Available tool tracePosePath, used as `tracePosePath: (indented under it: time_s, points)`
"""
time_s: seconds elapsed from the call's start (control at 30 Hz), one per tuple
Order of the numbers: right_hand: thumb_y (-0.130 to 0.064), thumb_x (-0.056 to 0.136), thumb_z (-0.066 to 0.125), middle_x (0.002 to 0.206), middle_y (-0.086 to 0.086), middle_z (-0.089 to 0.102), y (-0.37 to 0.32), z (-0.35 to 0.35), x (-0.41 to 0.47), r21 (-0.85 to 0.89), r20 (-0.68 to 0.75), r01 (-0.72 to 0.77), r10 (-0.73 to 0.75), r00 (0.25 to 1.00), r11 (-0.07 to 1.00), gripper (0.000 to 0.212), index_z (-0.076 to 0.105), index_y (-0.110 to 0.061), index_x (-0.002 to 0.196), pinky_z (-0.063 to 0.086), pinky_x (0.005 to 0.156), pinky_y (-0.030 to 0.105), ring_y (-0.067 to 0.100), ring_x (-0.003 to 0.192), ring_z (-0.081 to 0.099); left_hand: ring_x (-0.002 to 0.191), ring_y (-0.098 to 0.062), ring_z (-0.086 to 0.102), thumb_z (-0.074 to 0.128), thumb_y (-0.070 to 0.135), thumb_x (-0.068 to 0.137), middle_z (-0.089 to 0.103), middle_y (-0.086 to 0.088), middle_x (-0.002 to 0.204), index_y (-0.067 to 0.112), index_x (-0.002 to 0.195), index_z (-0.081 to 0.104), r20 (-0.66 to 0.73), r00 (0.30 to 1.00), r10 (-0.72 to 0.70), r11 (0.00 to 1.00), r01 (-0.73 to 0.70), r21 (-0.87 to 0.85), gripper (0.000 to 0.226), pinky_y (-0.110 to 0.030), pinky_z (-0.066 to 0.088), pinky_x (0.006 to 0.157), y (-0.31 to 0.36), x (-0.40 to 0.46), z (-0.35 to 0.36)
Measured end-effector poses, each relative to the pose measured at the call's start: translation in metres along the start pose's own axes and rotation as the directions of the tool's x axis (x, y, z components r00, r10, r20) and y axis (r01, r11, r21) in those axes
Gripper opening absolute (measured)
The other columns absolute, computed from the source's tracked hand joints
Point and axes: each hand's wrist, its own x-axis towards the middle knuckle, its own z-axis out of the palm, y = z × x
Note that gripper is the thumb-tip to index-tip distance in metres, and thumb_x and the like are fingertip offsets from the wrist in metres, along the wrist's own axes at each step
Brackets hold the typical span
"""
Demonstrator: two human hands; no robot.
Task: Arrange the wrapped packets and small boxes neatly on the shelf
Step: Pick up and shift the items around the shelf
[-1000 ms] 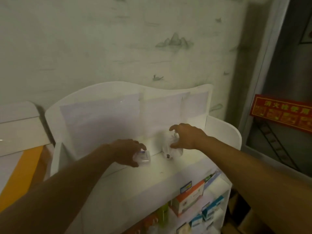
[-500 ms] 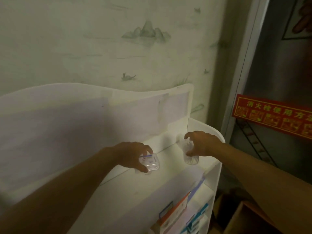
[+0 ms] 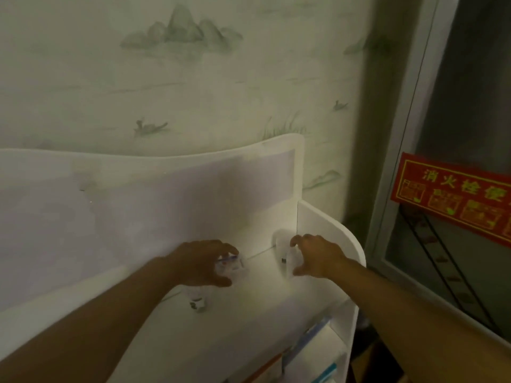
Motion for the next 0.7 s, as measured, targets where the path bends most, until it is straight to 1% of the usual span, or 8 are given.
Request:
tracePosePath:
  time_s: [0.07, 0.2, 0.33, 0.43, 0.5, 0.6, 0.7]
  points:
    - [-0.045, 0.073, 0.078, 0.13, 0.002, 0.052, 0.004, 0.003, 0.012, -0.011, 0.016, 0.017, -0.016, 1.0, 1.0, 0.075, 0.04, -0.027, 0.135, 0.049, 0.095, 0.043, 0.024, 0.115, 0.053, 0.121, -0.01, 0.05, 0.061, 0.064, 0.08, 0.047, 0.017, 0.136, 0.046, 0.139, 0.034, -0.014, 0.999, -0.04, 0.999, 0.04, 0.028, 0.068, -0.026, 0.04, 0.096, -0.002, 0.0, 0.006]
    - [-0.045, 0.073, 0.077, 0.132, 0.002, 0.05, 0.015, 0.009, 0.028, 0.008, 0.027, 0.006, -0.006, 1.0, 1.0, 0.075, 0.039, -0.026, 0.136, 0.048, 0.096, 0.041, 0.024, 0.117, 0.052, 0.126, -0.011, 0.048, 0.061, 0.065, 0.079, 0.045, 0.016, 0.139, 0.046, 0.14, 0.033, 0.003, 0.995, -0.097, 0.993, 0.096, 0.072, 0.07, -0.025, 0.038, 0.099, -0.007, 0.0, 0.013]
    - [-0.047, 0.074, 0.075, 0.136, 0.001, 0.047, 0.005, 0.025, 0.04, 0.02, 0.059, 0.089, -0.09, 0.994, 0.996, 0.078, 0.038, -0.026, 0.139, 0.047, 0.095, 0.039, 0.024, 0.12, 0.05, 0.127, -0.008, 0.046, 0.06, 0.068, 0.075, 0.044, 0.02, 0.139, 0.05, 0.138, 0.033, -0.021, 0.989, -0.143, 0.989, 0.144, 0.035, 0.071, -0.027, 0.04, 0.101, -0.01, 0.002, 0.019]
    - [-0.045, 0.078, 0.073, 0.138, 0.002, 0.045, -0.004, 0.032, 0.048, -0.011, 0.034, 0.142, -0.142, 0.989, 0.99, 0.075, 0.037, -0.025, 0.14, 0.046, 0.094, 0.04, 0.025, 0.123, 0.047, 0.128, -0.008, 0.045, 0.06, 0.069, 0.075, 0.042, 0.022, 0.141, 0.051, 0.139, 0.032, -0.055, 0.983, -0.173, 0.985, 0.173, 0.006, 0.072, -0.027, 0.039, 0.101, -0.012, 0.001, 0.019]
    - [-0.043, 0.08, 0.071, 0.139, 0.003, 0.043, -0.003, 0.032, 0.054, -0.05, 0.023, 0.138, -0.137, 0.99, 0.989, 0.074, 0.036, -0.023, 0.141, 0.047, 0.094, 0.041, 0.026, 0.124, 0.045, 0.127, -0.008, 0.046, 0.06, 0.068, 0.075, 0.043, 0.023, 0.139, 0.05, 0.139, 0.032, -0.083, 0.981, -0.172, 0.985, 0.173, 0.005, 0.072, -0.026, 0.04, 0.1, -0.012, -0.001, 0.018]
    - [-0.042, 0.08, 0.071, 0.141, 0.004, 0.04, 0.005, 0.028, 0.063, -0.045, 0.04, 0.083, -0.081, 0.996, 0.996, 0.075, 0.033, -0.024, 0.142, 0.046, 0.096, 0.043, 0.027, 0.125, 0.042, 0.126, -0.006, 0.046, 0.06, 0.067, 0.076, 0.043, 0.022, 0.138, 0.05, 0.14, 0.031, -0.137, 0.978, -0.158, 0.987, 0.16, 0.001, 0.072, -0.023, 0.038, 0.098, -0.013, -0.005, 0.017]
    - [-0.047, 0.076, 0.073, 0.142, 0.004, 0.038, 0.012, 0.022, 0.066, -0.077, 0.063, 0.068, -0.063, 0.996, 0.995, 0.081, 0.033, -0.027, 0.143, 0.044, 0.097, 0.044, 0.027, 0.126, 0.041, 0.13, -0.006, 0.043, 0.061, 0.064, 0.079, 0.041, 0.02, 0.142, 0.048, 0.141, 0.031, -0.164, 0.971, -0.176, 0.984, 0.176, -0.014, 0.071, -0.023, 0.036, 0.1, -0.018, -0.007, 0.012]
